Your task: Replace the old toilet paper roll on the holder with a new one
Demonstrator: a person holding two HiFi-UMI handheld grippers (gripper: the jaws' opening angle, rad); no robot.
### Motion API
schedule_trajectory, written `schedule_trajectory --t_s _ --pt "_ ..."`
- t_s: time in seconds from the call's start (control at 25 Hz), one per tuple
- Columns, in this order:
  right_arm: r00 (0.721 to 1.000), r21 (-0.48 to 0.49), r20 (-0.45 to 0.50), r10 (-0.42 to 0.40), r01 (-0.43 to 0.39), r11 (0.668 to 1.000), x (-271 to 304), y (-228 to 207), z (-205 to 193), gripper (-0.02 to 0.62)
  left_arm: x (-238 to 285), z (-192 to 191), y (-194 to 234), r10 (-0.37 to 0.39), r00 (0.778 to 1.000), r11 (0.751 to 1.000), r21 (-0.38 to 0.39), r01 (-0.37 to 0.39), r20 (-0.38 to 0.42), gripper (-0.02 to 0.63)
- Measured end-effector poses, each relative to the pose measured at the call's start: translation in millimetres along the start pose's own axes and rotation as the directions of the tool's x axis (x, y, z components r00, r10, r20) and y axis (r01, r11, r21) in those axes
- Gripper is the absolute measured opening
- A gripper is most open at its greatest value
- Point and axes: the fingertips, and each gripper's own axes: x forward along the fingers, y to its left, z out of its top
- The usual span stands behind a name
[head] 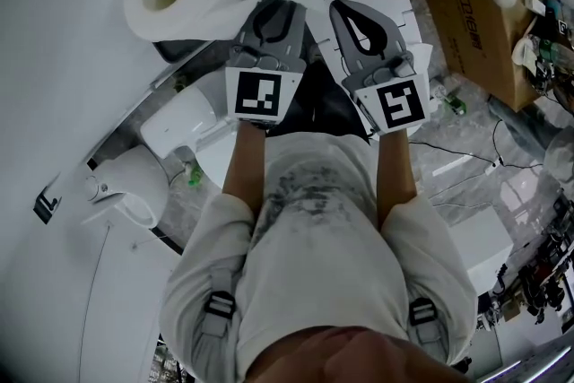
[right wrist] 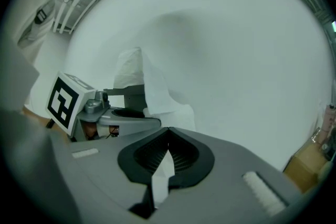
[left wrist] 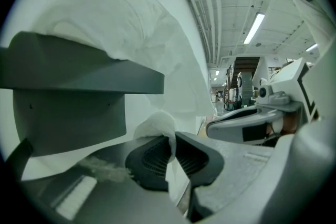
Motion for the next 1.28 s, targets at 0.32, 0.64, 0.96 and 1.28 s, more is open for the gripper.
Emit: schedule_trajectory --t_s 0.32,0.64,0.96,1.28 --pt "1.000 0.009 -0.005 -0.030 0.030 1.000 -1 -3 2 0.003 2 2 2 0.019 1.000 1.000 0.020 -0.019 -0.008 0.021" --pt "0.997 0.015 0.004 -0.083 0.083 0.996 2 -10 -1 0.003 7 2 4 0.101 0.995 0.995 -0.002 -0.101 -0.002 0.021" --pt "0.995 0.012 0.009 -0.103 0.103 0.995 2 -16 1 0.003 8 5 4 0.106 0.994 0.994 -0.005 -0.106 0.004 0.020" --pt "0.994 0.024 0.017 -0.107 0.107 0.994 5 -19 3 0.003 10 7 4 0.138 0.990 0.990 -0.021 -0.138 -0.005 0.020"
